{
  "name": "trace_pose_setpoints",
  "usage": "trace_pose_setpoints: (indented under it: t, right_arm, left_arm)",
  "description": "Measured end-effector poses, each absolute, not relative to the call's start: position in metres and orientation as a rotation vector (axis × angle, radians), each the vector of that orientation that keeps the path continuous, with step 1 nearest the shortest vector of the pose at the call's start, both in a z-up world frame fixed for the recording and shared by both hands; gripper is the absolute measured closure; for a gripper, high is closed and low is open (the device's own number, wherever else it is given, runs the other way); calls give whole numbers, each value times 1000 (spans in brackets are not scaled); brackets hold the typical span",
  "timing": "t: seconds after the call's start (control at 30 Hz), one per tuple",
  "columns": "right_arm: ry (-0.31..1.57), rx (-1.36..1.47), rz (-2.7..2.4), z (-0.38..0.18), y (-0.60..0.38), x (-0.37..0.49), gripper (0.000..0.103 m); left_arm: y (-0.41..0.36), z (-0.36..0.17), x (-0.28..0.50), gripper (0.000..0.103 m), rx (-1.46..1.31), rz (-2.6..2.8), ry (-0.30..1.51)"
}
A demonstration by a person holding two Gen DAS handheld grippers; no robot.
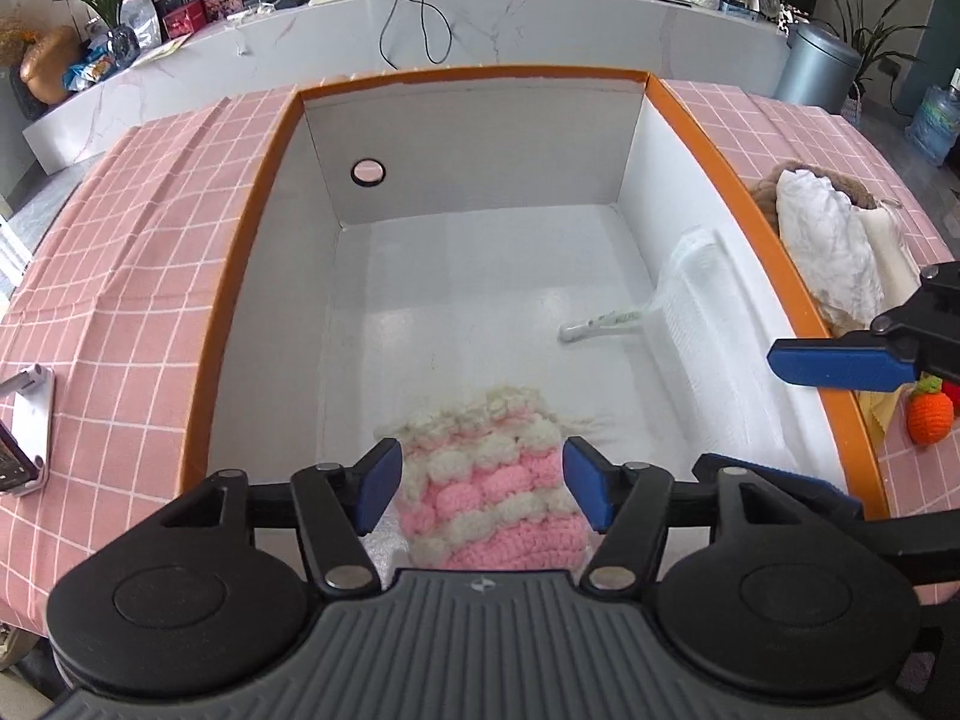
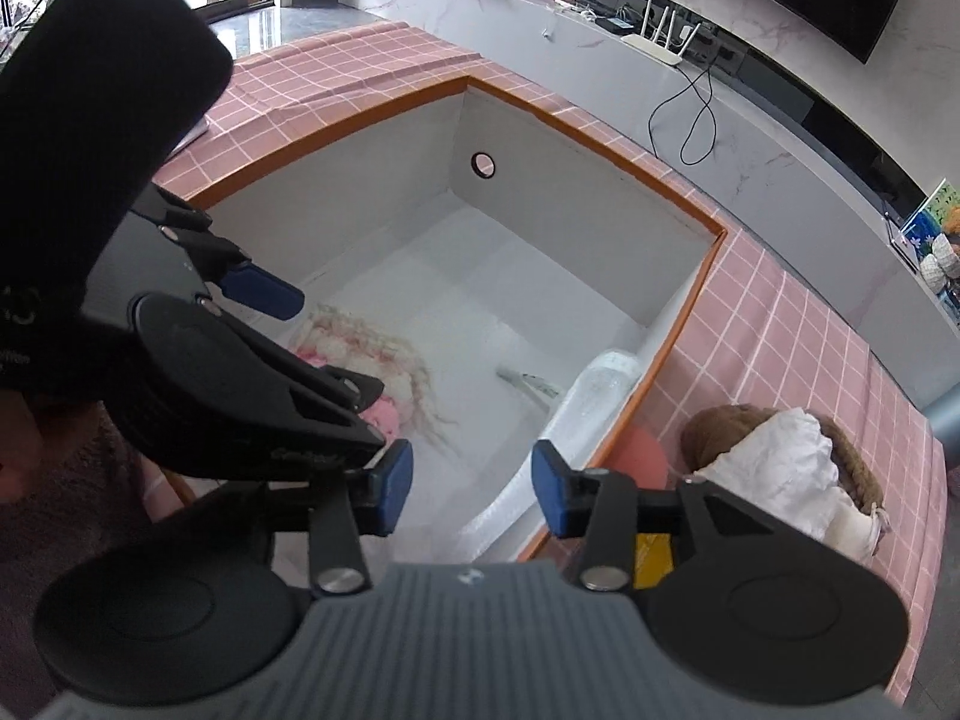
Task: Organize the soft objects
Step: 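Withdraw both open tools from the box back toward the pile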
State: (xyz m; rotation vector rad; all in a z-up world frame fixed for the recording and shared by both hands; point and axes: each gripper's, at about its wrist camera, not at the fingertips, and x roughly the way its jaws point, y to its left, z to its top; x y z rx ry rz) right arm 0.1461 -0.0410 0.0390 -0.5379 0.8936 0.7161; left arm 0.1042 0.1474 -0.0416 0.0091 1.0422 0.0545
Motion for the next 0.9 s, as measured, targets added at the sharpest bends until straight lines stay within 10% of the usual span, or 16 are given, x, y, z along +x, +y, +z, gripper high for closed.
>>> trace_pose_setpoints:
  t: [0.27, 0.9]
  right_arm:
    - [791, -510, 671, 65, -58, 139, 37]
    - [728, -72, 325, 84, -218, 137, 21]
  left_arm:
    - [146, -13, 97, 19, -14, 87, 941]
    - [42, 38, 86, 18, 25, -254, 631]
